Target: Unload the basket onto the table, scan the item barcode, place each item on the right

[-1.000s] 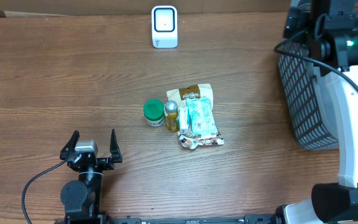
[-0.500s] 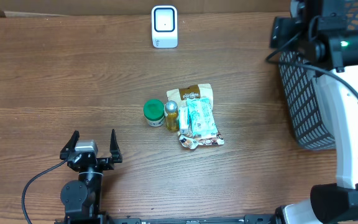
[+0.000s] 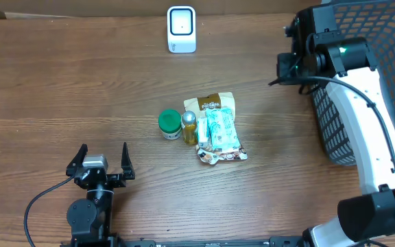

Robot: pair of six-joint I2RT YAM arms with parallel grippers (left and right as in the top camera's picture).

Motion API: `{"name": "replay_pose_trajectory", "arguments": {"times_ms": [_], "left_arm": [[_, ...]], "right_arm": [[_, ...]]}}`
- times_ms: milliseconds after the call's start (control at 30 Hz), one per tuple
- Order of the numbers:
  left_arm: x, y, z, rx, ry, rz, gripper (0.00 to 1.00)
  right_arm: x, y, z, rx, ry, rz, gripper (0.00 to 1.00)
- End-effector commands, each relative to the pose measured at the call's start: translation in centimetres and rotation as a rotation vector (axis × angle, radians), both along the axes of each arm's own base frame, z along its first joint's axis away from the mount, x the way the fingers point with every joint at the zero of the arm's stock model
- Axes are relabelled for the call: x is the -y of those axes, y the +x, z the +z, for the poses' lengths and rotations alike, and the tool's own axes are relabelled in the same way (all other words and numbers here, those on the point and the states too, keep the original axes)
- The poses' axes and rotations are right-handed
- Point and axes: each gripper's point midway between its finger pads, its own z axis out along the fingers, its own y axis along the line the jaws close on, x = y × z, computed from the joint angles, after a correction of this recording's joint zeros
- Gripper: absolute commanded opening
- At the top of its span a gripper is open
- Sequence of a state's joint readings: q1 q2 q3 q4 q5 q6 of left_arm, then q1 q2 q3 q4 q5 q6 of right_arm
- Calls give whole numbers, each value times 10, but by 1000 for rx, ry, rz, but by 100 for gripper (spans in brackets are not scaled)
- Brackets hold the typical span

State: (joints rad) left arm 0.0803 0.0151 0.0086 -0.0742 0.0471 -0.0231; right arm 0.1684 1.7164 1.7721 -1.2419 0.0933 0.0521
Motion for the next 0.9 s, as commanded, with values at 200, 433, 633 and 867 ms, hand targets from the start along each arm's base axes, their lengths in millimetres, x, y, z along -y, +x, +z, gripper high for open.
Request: {"name": "replay_pose_trajectory", "arguments": {"times_ms": [200,433,633,867], "left_arm": [[-2,0,0,5,2,11,100],[-2,0,0,5,2,11,100],[-2,0,0,5,2,11,99],[-2,0,0,5,2,11,99]], "right_arm": [[73,0,6,16,-143,-184,21],[103,-4,5,0,-149,-251,24],[124,-7,6,-2,-148,-304,24],[69,5,13,26,72,-112,23]]}}
